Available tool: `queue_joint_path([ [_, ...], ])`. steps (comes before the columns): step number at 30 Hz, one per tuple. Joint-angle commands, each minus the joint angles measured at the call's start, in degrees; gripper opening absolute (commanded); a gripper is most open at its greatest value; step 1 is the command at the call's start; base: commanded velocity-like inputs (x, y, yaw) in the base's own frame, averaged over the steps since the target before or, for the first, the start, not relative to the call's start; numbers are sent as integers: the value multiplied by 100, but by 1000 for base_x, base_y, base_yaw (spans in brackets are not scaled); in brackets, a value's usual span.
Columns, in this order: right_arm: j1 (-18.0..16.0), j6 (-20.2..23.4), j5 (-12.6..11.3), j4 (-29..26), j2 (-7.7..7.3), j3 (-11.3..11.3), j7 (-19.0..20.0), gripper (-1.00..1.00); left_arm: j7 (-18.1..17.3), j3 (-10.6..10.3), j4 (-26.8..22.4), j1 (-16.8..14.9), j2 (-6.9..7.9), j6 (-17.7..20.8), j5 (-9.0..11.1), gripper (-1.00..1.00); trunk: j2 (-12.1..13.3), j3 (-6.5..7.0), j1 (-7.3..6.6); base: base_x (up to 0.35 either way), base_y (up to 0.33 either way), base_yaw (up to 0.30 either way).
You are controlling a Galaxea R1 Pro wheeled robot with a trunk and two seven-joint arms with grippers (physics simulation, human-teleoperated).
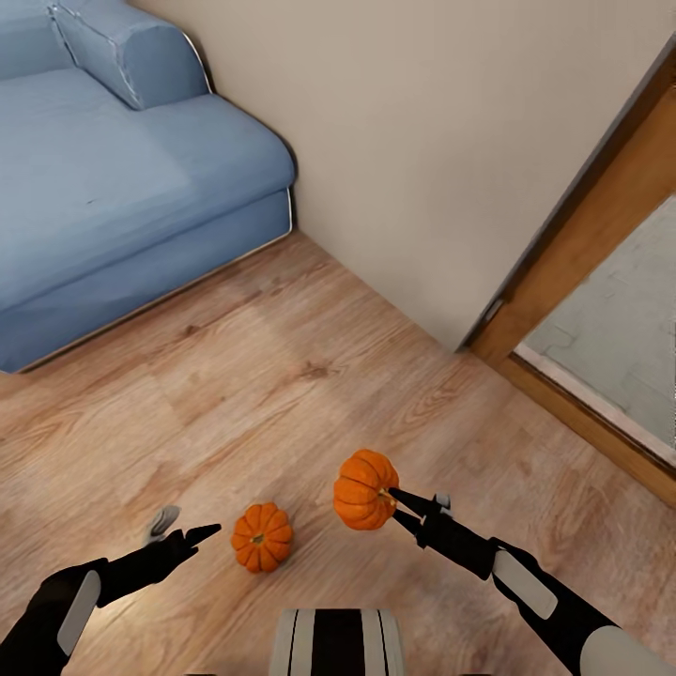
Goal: Place each of the two pumpkins and all three candles from the living room inside a cabinet in the living room (use any cabinet), then make sure every cabinet is closed, and position the cauldron so it is next to a table in the living room.
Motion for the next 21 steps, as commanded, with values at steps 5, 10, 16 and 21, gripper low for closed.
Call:
queue_joint_path([
  [5,-6,43,-64,1,-3,28,9,-100,-16,16,-6,-2,-1,33,12,100,-1,-3,-1,0,-104,0],
  [10,-6,43,-64,1,-2,28,7,-100,-11,18,-7,-2,1,33,12,100,-1,-3,-1,0,-18,0],
  [16,-6,43,-64,1,-2,28,8,-100,-8,19,-7,-2,-1,33,12,100,-1,-3,-1,0,-103,0],
  [21,-6,43,-64,1,-2,28,4,-100,0,19,-7,-2,-1,33,12,100,-1,-3,-1,0,-11,0],
])
